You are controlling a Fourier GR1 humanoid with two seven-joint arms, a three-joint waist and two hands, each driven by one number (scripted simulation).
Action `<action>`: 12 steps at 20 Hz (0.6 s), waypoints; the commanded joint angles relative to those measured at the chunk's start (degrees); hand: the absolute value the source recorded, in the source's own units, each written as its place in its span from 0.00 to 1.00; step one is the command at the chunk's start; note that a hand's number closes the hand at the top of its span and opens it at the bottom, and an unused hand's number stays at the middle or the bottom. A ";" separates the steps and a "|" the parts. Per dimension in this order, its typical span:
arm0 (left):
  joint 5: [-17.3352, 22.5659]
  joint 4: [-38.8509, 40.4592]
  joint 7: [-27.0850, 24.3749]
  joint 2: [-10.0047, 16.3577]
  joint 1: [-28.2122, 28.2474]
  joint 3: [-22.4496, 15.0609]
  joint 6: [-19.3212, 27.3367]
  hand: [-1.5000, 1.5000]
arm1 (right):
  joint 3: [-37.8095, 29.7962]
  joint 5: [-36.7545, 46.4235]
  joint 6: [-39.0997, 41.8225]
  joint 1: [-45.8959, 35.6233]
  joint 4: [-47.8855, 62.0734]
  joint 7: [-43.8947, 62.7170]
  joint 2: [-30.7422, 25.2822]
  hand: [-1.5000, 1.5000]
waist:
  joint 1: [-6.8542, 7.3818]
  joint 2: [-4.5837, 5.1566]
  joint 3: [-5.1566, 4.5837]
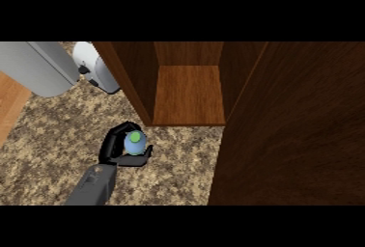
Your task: Pick up the bottled water, place it into the cabinet and close the cabinet
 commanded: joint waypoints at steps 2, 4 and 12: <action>8.43 -9.12 5.28 -2.13 3.30 -4.99 3.85 1.00 | 3.87 3.99 -0.05 5.90 -4.11 -2.65 -0.54 0.00 | -0.02 -0.10 0.06; 13.38 -13.87 9.06 -2.17 2.85 -8.94 5.07 1.00 | 3.79 4.41 -1.00 4.04 -4.41 0.13 -0.40 0.00 | -0.03 -0.14 0.03; 23.66 -28.47 20.74 -2.21 2.54 -23.27 17.69 1.00 | 2.09 3.68 -1.56 0.16 -7.21 4.65 -0.93 0.00 | -0.08 0.06 -0.02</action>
